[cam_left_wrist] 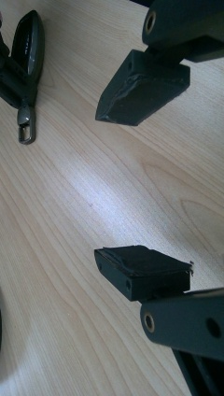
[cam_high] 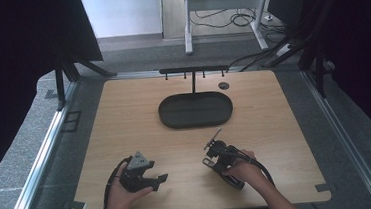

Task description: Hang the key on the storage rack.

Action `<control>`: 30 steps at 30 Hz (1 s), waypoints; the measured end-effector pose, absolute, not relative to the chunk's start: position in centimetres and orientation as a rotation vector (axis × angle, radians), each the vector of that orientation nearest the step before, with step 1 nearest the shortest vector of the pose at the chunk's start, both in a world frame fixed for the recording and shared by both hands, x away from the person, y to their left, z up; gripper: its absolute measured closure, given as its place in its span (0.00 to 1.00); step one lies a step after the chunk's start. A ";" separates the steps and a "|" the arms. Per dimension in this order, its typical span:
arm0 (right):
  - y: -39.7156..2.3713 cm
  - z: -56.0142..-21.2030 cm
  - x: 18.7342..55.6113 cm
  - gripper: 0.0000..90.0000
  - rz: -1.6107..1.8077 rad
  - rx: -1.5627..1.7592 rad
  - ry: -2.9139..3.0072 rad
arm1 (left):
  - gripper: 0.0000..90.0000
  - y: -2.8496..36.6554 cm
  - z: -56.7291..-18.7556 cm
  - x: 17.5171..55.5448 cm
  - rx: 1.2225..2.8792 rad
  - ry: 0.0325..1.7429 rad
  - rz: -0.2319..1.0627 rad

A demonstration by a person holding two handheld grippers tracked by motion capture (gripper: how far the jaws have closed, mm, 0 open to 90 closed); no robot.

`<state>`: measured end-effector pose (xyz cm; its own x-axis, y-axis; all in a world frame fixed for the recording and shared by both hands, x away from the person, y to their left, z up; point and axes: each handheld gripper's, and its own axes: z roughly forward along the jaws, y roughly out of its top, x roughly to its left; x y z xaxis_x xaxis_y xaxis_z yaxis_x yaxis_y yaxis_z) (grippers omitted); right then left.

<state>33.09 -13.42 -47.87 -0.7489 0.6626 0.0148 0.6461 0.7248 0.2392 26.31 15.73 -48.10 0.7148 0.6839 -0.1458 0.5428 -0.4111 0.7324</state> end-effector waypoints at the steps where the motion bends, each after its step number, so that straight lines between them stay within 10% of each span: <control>1: -13.4 -47.9 33.1 0.86 0.354 1.082 2.851 | 0.33 15.7 -48.1 26.3 2.113 0.929 0.224; 30: -14.7 -47.2 31.9 0.90 0.470 1.042 2.757 | 0.33 15.7 -48.3 26.4 2.118 0.930 0.220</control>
